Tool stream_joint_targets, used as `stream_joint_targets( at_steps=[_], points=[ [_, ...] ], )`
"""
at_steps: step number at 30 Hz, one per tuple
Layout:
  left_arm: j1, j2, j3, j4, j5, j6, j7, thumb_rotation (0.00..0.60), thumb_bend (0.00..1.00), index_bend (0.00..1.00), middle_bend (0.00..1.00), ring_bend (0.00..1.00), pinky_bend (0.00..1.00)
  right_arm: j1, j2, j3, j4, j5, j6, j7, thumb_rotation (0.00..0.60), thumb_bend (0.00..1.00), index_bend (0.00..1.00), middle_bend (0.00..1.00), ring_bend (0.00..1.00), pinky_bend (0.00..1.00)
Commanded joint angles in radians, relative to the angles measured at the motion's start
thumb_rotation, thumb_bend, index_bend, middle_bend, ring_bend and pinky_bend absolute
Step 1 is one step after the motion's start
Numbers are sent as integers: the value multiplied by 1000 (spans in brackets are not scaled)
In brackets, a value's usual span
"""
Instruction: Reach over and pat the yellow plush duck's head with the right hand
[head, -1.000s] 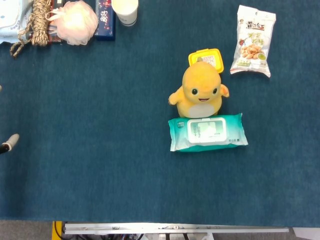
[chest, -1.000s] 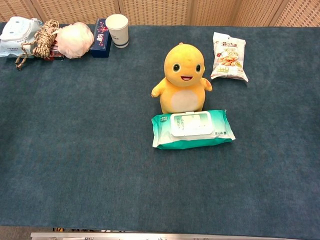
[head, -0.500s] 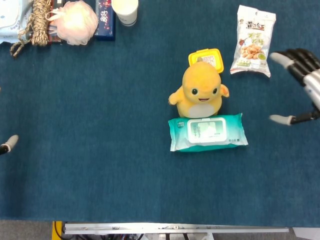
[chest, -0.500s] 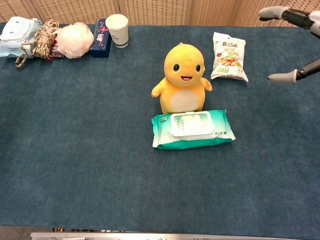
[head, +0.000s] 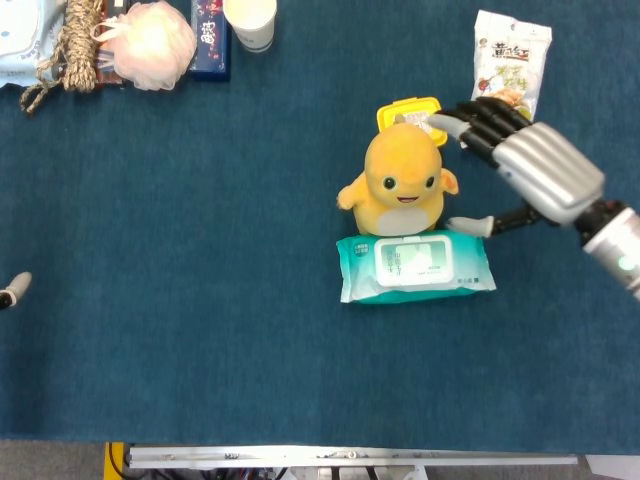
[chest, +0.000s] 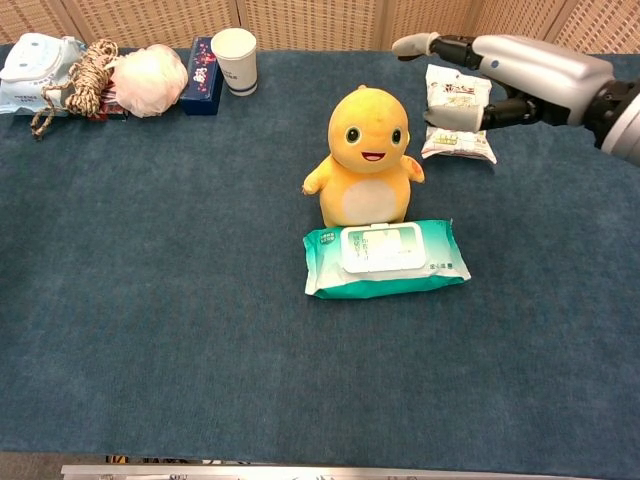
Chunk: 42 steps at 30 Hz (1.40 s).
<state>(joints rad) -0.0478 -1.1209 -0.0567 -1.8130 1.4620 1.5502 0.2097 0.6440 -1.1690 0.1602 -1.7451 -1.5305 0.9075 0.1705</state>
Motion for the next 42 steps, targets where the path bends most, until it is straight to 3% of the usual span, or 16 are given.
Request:
stream_joint_targets(
  at_steps=[1,27,42],
  points=[
    [0,-2,0,3,-1,-1,-1,600,27,155,67,15,0,29,-30,6,19,12,-23,-27,59,0,83,115,0,0],
    [14,-4,0,29,-15,4,-26,600,27,155,67,15,0,214,-196,19,165,98,-167,-134,57,0,88,128,0,0],
    [12,-8,1,29,-11,-2,-18,600,27,155,67,15,0,219,-216,2,231,156,-164,-132,57,0,88,129,0,0]
  ],
)
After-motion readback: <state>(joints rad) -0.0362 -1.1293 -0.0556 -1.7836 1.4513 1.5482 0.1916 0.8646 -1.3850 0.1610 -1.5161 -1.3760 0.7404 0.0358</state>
